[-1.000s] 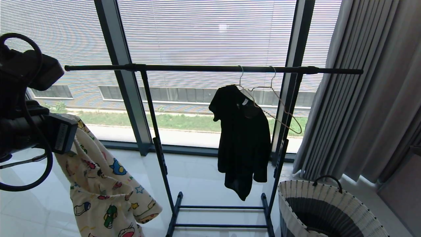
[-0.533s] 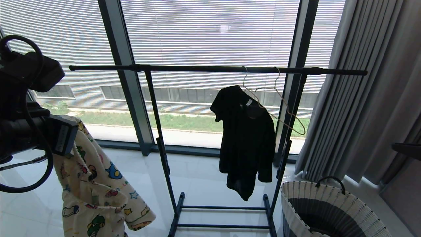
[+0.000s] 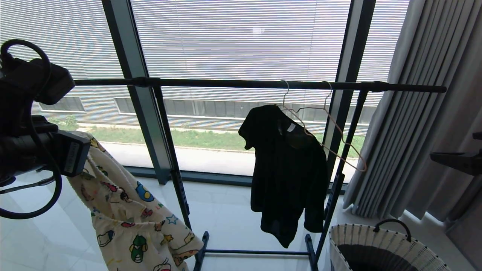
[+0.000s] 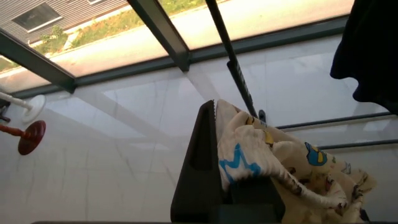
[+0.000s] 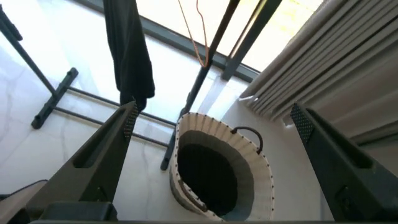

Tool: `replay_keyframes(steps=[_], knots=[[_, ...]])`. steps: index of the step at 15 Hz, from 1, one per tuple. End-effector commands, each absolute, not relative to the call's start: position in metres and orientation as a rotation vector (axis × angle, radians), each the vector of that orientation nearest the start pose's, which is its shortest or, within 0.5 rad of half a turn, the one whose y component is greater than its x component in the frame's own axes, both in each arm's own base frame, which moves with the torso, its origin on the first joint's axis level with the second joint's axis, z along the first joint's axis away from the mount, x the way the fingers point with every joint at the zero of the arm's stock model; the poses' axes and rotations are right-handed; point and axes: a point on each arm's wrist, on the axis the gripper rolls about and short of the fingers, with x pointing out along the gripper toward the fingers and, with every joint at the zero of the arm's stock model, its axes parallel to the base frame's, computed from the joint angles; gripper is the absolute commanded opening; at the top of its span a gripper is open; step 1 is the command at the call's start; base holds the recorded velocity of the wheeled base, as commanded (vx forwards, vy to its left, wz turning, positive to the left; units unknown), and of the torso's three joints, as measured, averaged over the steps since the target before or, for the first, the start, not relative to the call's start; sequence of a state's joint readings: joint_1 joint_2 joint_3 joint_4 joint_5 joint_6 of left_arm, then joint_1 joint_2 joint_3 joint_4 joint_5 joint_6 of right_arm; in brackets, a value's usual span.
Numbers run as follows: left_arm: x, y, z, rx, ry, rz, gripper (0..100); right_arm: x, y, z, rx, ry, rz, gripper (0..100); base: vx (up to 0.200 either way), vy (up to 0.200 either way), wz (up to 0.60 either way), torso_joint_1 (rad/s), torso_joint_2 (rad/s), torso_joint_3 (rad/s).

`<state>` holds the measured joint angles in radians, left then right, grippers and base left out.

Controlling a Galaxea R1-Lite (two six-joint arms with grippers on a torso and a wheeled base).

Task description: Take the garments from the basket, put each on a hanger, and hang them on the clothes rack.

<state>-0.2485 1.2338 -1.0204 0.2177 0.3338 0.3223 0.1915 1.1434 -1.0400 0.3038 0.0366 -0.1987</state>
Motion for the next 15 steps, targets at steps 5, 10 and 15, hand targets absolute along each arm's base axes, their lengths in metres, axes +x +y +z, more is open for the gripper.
replay_keyframes(steps=[5, 10, 15], knots=[[0.176, -0.038, 0.279, 0.441, 0.421, 0.015, 0, 0.159, 0.033, 0.284, -0.222, 0.416, 0.309, 100, 0.2, 0.0, 0.0, 0.003, 0.0, 0.004], [0.176, -0.038, 0.277, 0.444, 0.427, 0.011, 0, 0.179, 0.038, 0.274, -0.215, 0.445, 0.351, 100, 0.2, 0.0, 0.0, 0.001, 0.0, 0.003], [0.155, -0.052, 0.276, 0.46, 0.38, -0.097, 0, 0.218, 0.047, 0.235, -0.195, 0.496, 0.468, 100, 0.04, 0.0, 0.0, -0.001, 0.0, 0.0]])
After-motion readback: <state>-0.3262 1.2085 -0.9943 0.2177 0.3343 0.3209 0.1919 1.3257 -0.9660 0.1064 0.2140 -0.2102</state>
